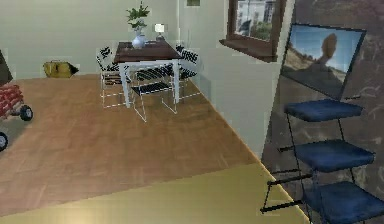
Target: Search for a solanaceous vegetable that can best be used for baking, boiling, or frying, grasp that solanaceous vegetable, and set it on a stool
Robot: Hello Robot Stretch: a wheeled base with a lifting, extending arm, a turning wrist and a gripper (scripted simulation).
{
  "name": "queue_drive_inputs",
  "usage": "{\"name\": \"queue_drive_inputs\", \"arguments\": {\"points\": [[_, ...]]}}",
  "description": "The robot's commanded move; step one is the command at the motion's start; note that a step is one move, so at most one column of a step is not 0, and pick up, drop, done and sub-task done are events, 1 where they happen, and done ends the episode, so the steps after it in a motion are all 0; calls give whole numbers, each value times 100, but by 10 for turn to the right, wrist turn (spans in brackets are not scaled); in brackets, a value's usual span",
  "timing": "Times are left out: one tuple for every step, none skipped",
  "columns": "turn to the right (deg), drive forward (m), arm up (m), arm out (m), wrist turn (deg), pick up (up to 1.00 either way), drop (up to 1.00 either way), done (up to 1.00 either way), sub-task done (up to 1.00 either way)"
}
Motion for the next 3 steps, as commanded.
{"name": "queue_drive_inputs", "arguments": {"points": [[0, 50, 0, 0, 0, 0, 0, 0, 0], [-450, 0, 0, 0, 0, 0, 0, 0, 0], [-450, 0, 0, 0, 0, 0, 0, 0, 0]]}}
